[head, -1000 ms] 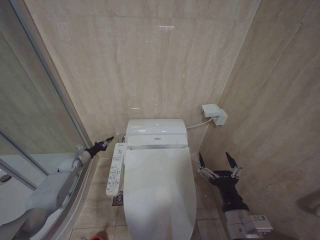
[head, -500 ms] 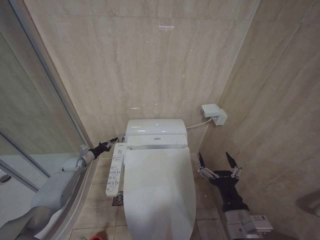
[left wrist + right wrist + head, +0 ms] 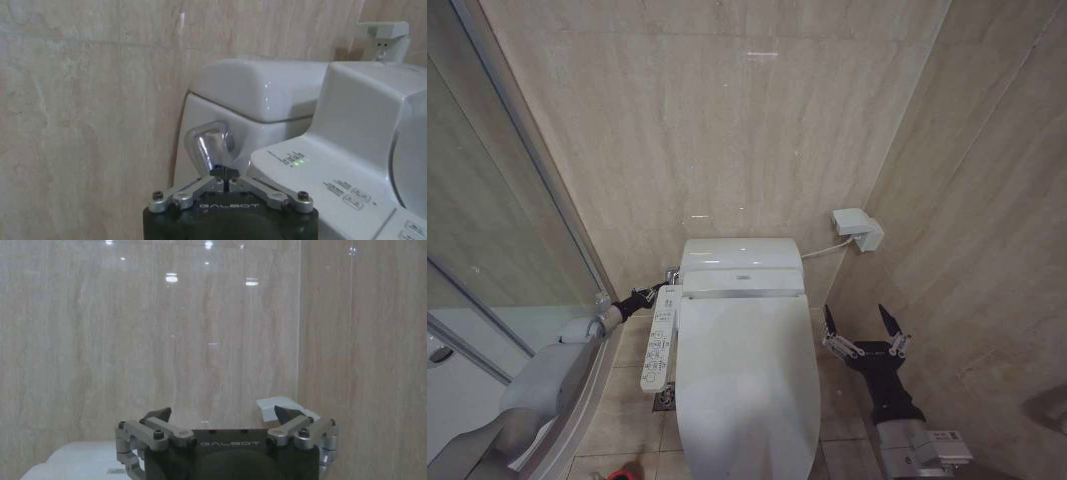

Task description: Open the toilet lid, clean the toilet bowl with a toilet brush, close the toilet lid, and flush.

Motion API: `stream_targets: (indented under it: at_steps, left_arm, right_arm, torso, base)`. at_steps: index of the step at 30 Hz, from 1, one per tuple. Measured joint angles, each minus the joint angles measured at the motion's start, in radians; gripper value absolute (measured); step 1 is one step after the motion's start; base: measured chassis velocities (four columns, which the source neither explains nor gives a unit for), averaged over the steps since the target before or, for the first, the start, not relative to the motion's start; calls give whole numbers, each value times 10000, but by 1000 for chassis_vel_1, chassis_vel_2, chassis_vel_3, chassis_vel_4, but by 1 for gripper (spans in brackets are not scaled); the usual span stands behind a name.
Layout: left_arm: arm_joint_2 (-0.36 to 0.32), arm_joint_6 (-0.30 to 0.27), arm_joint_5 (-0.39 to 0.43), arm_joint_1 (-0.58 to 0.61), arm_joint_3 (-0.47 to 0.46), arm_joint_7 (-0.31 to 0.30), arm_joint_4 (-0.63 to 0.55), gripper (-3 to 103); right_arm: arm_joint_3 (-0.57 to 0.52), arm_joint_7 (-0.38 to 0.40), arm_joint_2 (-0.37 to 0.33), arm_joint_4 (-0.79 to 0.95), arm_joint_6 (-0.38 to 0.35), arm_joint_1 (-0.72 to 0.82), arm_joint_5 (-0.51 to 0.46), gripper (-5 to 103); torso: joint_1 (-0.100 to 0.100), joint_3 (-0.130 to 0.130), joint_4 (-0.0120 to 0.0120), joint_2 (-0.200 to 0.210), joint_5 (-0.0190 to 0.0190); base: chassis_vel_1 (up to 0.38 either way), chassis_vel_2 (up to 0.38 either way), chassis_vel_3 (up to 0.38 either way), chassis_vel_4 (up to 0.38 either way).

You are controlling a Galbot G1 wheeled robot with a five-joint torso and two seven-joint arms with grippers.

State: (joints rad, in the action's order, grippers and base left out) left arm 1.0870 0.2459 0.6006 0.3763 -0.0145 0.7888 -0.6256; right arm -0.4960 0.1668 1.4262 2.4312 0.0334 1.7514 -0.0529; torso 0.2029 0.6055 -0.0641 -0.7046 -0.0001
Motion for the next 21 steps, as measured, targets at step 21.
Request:
stream_targets:
  at_steps: [21]
  left_arm:
    - [309, 122, 38, -476, 21, -69, 1398, 0]
  right_arm:
    - [0, 0, 0, 0, 0, 0, 0, 100]
  torso:
    - [2, 1, -3, 3, -3]
  base:
    - [0, 0, 0, 0]
